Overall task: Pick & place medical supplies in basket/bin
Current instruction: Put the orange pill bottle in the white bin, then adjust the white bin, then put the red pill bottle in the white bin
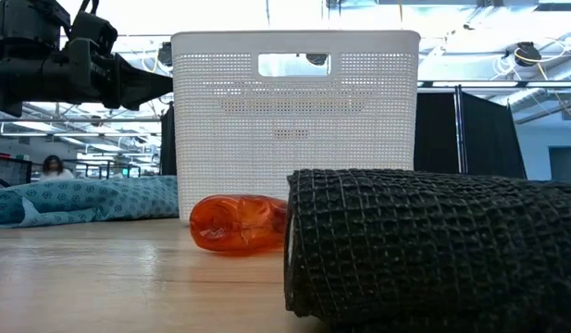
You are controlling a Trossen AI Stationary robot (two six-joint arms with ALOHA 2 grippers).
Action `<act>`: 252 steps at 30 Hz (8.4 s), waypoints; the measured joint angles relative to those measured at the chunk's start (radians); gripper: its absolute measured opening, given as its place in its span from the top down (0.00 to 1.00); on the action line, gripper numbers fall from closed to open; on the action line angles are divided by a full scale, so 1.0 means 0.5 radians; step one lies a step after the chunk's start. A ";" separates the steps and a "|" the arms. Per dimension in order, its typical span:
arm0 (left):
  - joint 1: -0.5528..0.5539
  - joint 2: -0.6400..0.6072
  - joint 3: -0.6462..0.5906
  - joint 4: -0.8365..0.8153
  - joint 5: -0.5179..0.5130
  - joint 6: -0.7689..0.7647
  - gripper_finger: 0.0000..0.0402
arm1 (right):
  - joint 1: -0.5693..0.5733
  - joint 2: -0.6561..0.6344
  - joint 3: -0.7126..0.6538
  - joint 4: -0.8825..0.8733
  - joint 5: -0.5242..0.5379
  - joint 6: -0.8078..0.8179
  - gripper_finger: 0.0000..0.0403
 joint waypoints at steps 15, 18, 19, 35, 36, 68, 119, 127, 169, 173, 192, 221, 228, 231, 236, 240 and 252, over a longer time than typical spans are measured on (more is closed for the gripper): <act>0.000 0.000 -0.001 -0.049 -0.001 -0.164 0.90 | -0.204 -0.917 -0.980 0.856 -0.320 -0.564 0.56; 0.000 0.000 -0.001 -0.049 -0.001 -0.195 0.90 | -0.204 -1.122 -1.221 1.058 -0.315 -0.574 0.57; 0.000 0.000 -0.001 -0.050 -0.001 -0.212 0.90 | -0.204 -1.178 -1.302 1.126 -0.314 -0.579 0.57; 0.000 0.000 -0.001 -0.048 -0.002 -0.187 0.90 | -0.280 -1.553 -1.592 1.497 -0.198 -0.559 0.57; 0.000 0.000 -0.001 -0.047 -0.002 -0.178 0.90 | -0.297 -1.546 -1.531 1.503 -0.189 -0.595 0.57; 0.000 0.001 -0.001 -0.208 -0.004 -0.162 0.90 | -1.814 0.912 0.937 -0.027 -1.626 -1.548 0.57; 0.000 0.000 -0.001 -0.273 -0.089 -0.201 0.90 | -1.621 1.488 0.198 0.664 -1.239 -2.509 0.35; 0.000 0.000 0.000 -0.272 -0.091 -0.207 0.90 | -1.557 1.365 0.198 0.690 -0.748 -2.587 0.27; 0.000 0.000 0.000 -0.256 -0.090 -0.295 0.90 | -1.604 -1.416 -1.851 2.158 -1.283 -0.678 1.00; 0.000 0.001 0.000 -0.262 -0.089 -0.352 0.90 | -1.603 -1.418 -2.103 2.575 -1.300 -0.667 1.00; -0.519 0.071 0.718 -1.182 -0.606 -0.672 0.90 | -1.607 -1.414 -2.237 2.625 -1.308 -0.843 1.00; -1.164 1.760 2.612 -3.097 -1.520 -1.587 0.90 | -1.608 -1.415 -2.226 2.652 -1.254 -0.845 1.00; -1.008 1.737 2.578 -3.179 -1.470 -1.562 0.90 | -1.608 -1.416 -2.226 2.616 -1.254 -0.857 1.00; -0.950 1.739 2.577 -3.188 -1.453 -1.534 0.90 | -1.608 -1.415 -2.226 2.576 -1.254 -0.852 1.00; -0.884 1.739 2.577 -3.199 -1.378 -1.522 0.90 | -1.608 -1.416 -2.226 2.548 -1.254 -0.837 1.00; -0.899 1.728 2.580 -3.166 -1.065 -1.495 0.90 | -1.607 -1.416 -2.226 2.541 -1.255 -0.805 1.00; -1.173 1.752 2.700 -3.251 -0.619 -2.072 0.95 | -1.607 -1.416 -2.226 2.537 -1.257 -0.790 1.00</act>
